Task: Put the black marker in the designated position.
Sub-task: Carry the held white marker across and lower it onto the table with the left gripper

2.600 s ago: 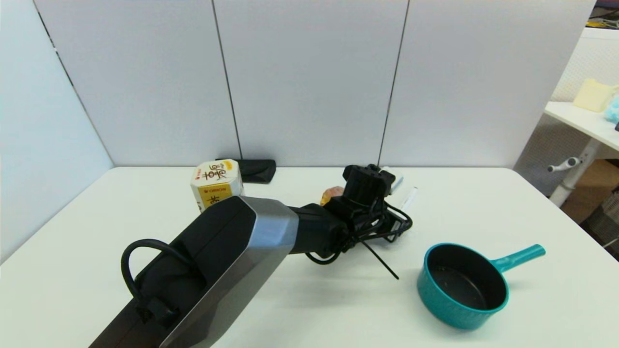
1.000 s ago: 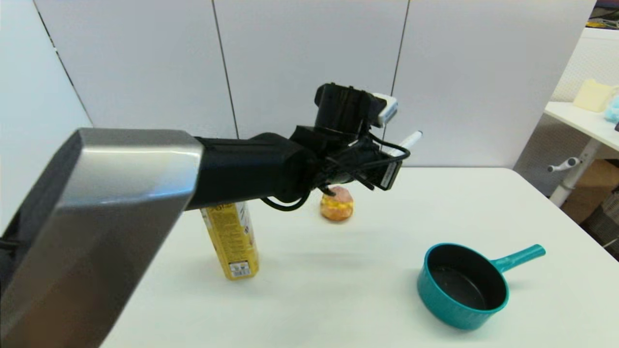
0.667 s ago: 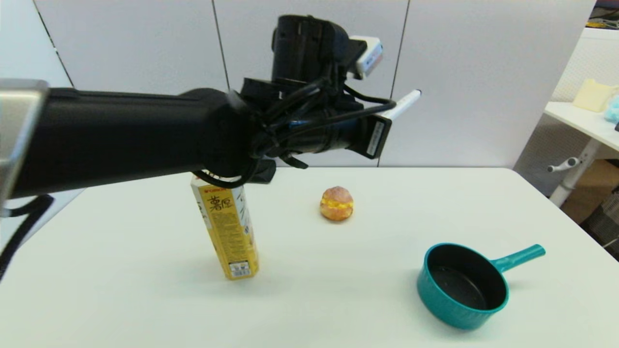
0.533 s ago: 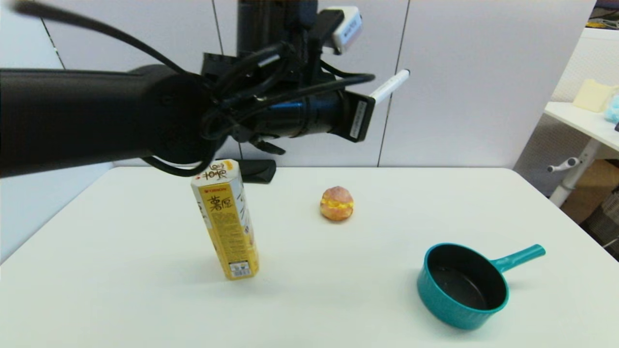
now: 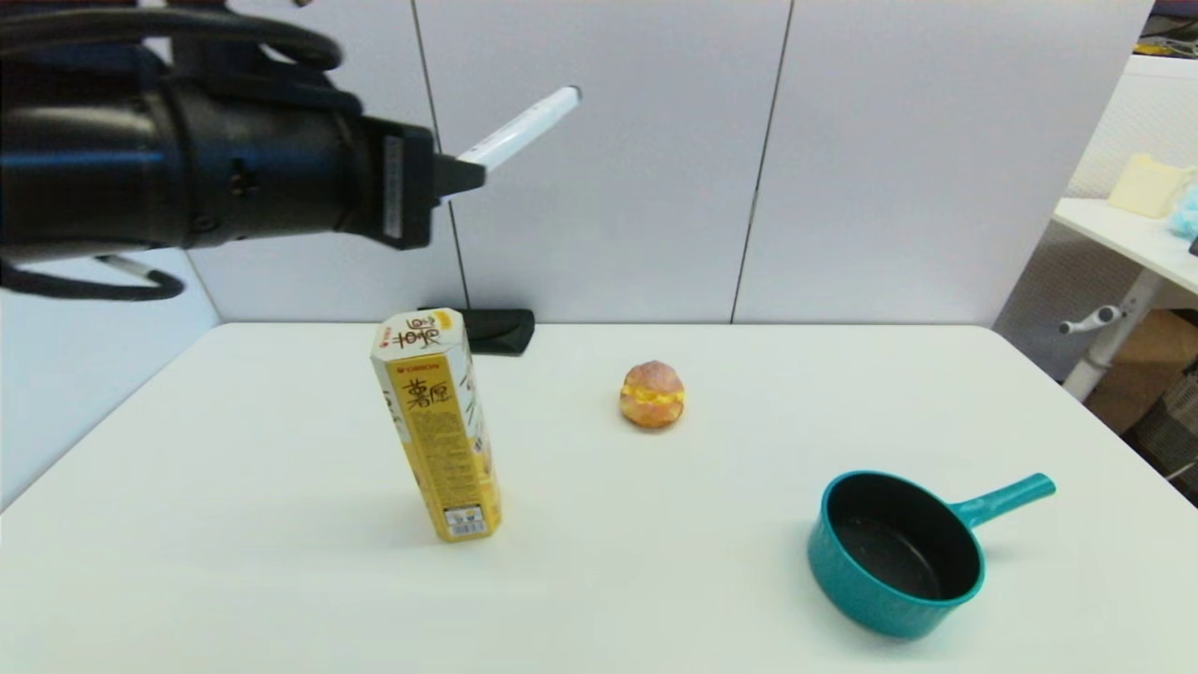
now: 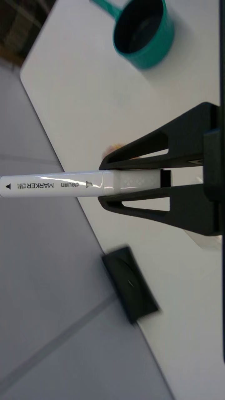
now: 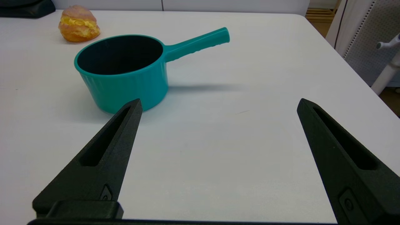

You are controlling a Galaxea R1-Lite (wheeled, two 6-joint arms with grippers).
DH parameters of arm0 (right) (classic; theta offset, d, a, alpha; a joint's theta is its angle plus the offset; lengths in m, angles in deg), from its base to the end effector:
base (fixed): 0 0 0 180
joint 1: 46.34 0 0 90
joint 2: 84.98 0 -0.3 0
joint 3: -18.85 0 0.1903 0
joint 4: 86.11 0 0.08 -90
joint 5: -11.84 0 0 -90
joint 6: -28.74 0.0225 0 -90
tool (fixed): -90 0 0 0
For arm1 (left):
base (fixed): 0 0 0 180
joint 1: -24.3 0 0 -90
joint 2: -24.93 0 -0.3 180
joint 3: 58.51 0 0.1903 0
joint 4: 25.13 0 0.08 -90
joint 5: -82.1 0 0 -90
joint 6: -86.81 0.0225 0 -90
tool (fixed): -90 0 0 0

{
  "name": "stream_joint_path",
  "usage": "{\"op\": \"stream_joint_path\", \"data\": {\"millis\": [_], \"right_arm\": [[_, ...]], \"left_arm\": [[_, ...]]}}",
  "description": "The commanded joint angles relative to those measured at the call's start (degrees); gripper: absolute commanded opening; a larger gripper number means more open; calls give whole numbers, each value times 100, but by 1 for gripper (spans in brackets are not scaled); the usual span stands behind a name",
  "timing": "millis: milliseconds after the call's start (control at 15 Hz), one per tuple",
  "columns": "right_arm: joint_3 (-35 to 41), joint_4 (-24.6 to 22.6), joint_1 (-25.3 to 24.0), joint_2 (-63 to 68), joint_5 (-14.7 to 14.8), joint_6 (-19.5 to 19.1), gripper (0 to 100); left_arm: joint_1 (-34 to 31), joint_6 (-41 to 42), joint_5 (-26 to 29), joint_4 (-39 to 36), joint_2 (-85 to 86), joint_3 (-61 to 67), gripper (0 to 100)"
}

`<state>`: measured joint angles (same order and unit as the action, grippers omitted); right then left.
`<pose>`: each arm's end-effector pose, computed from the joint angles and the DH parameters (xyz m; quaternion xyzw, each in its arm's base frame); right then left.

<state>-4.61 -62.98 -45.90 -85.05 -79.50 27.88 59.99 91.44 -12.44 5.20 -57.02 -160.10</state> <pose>-0.0230 0.0007 0.0763 -0.0076 -0.0035 0.0078 0.9999 0.1942 -0.1373 0.3420 0.0708 0.0766 -0.2706 0.9570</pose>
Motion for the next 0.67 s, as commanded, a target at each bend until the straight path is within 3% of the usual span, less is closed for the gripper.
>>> {"op": "stream_joint_path", "data": {"millis": [67, 333, 667], "right_arm": [[1, -2, 0, 7, 2, -3, 100], [1, -2, 0, 7, 2, -3, 100], [1, -2, 0, 7, -7, -3, 100]], "left_arm": [[-1539, -85, -134, -37, 1348, 1301, 0], [-2787, -208, -117, -221, 1453, 2031, 0], [-2866, -1219, -125, -1716, 1023, 4043, 0]]}}
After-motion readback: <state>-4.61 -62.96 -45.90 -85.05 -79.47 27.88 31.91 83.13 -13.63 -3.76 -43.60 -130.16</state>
